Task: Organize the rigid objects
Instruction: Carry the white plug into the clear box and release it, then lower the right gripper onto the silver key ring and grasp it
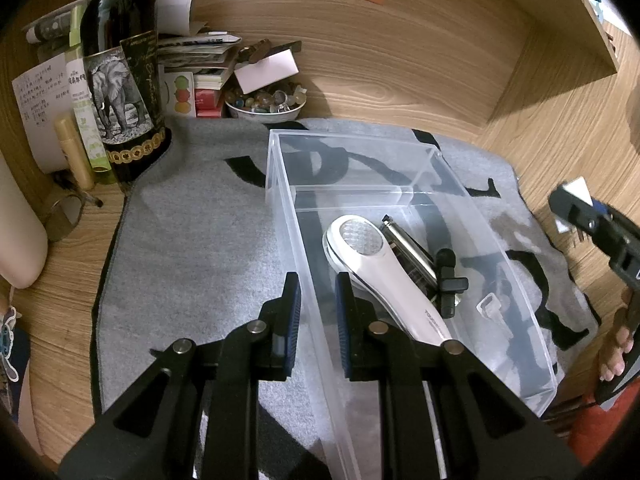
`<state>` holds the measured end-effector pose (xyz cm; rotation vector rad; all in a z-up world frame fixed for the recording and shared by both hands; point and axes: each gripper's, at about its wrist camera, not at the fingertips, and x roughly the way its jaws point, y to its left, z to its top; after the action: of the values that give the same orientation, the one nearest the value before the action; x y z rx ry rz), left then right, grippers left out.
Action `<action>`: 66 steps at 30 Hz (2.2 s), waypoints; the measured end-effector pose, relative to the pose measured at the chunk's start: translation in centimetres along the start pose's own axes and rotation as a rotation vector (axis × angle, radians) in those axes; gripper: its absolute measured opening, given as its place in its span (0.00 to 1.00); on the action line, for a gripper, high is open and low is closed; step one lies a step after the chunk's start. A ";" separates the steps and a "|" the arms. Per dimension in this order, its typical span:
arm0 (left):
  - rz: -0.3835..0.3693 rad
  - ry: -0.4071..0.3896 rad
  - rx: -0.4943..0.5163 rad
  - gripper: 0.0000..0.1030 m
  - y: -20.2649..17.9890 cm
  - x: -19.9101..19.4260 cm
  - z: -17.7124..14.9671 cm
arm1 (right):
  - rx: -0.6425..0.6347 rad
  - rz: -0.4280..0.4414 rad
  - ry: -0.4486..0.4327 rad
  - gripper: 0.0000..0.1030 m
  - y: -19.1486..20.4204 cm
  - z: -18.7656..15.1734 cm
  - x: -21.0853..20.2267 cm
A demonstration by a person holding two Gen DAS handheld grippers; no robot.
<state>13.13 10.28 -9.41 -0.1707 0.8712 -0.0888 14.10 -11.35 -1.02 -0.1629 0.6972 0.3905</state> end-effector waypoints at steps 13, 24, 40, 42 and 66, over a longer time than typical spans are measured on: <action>-0.008 -0.006 -0.007 0.15 0.2 -0.1 -0.1 | -0.108 0.064 0.032 0.35 4.1 1.9 3.4; -0.024 -0.006 -0.008 0.15 0.6 -0.1 -0.1 | -0.207 0.102 0.181 0.35 6.3 1.2 8.1; -0.020 -0.006 -0.007 0.15 0.5 -0.1 -0.2 | -0.279 0.076 0.286 0.39 7.0 0.2 10.2; -0.021 -0.007 -0.007 0.15 0.5 -0.1 -0.2 | -0.280 0.074 0.280 0.46 7.0 0.3 10.1; -0.017 -0.007 -0.004 0.15 0.5 -0.1 -0.2 | -0.162 -0.019 0.042 0.81 3.1 1.6 1.6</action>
<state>12.93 10.74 -9.57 -0.1822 0.8632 -0.1020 14.93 -7.65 -0.92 -0.3312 0.7045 0.4258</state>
